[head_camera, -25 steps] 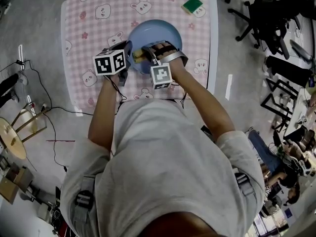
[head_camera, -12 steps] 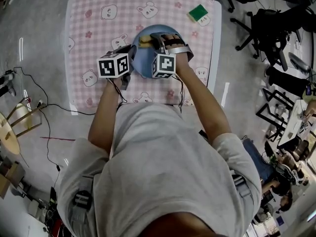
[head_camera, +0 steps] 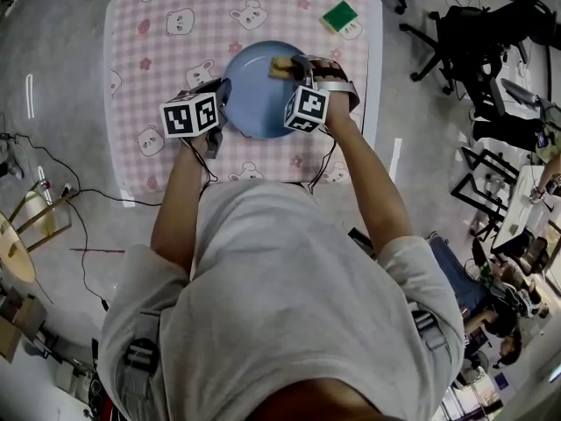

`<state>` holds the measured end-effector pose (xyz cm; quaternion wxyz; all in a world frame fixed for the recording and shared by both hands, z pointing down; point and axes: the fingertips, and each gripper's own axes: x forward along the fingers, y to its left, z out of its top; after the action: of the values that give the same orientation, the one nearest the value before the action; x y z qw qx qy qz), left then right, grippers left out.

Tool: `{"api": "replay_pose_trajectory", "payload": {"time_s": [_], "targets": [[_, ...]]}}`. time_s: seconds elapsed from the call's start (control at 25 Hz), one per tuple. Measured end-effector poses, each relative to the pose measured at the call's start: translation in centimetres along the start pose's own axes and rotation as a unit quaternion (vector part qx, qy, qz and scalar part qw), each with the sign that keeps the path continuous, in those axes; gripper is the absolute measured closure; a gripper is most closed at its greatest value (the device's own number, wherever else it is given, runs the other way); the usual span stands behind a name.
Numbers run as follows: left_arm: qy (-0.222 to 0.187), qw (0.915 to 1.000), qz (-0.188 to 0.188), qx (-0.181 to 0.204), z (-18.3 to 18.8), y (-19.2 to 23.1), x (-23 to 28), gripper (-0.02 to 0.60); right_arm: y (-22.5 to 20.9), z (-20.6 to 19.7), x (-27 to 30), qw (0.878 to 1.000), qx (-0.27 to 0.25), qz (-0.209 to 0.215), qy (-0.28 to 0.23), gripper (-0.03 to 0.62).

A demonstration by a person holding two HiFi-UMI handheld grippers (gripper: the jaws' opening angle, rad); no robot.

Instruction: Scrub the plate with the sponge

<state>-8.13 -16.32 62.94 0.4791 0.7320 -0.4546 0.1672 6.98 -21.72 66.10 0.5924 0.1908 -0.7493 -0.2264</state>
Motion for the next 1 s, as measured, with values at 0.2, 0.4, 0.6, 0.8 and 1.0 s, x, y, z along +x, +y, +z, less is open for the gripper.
{"api": "replay_pose_trajectory", "payload": {"time_s": [0.2, 0.4, 0.6, 0.8, 1.0], "targets": [[0.002, 1.0, -0.001, 0.005, -0.3, 0.0, 0.0, 0.534, 2.5, -1.1, -1.5, 1.0, 0.0, 0.026, 0.007, 0.54], [0.004, 0.9999, 0.002, 0.009, -0.3, 0.0, 0.2, 0.537, 6.0, -1.2, -3.6, 0.998, 0.007, 0.062, -0.005, 0.54], [0.004, 0.9999, 0.001, 0.014, -0.2, -0.1, 0.5, 0.535, 9.0, 0.8, -5.2, 0.996, 0.001, 0.086, -0.024, 0.54], [0.004, 0.9999, 0.003, 0.014, 0.0, -0.3, 0.9, 0.537, 10.0, 3.1, -5.6, 0.994, -0.019, 0.099, -0.041, 0.54], [0.003, 1.0, 0.001, 0.009, 0.1, -0.8, 0.8, 0.535, 10.3, 5.2, -6.2, 0.992, -0.02, 0.113, -0.06, 0.54]]}}
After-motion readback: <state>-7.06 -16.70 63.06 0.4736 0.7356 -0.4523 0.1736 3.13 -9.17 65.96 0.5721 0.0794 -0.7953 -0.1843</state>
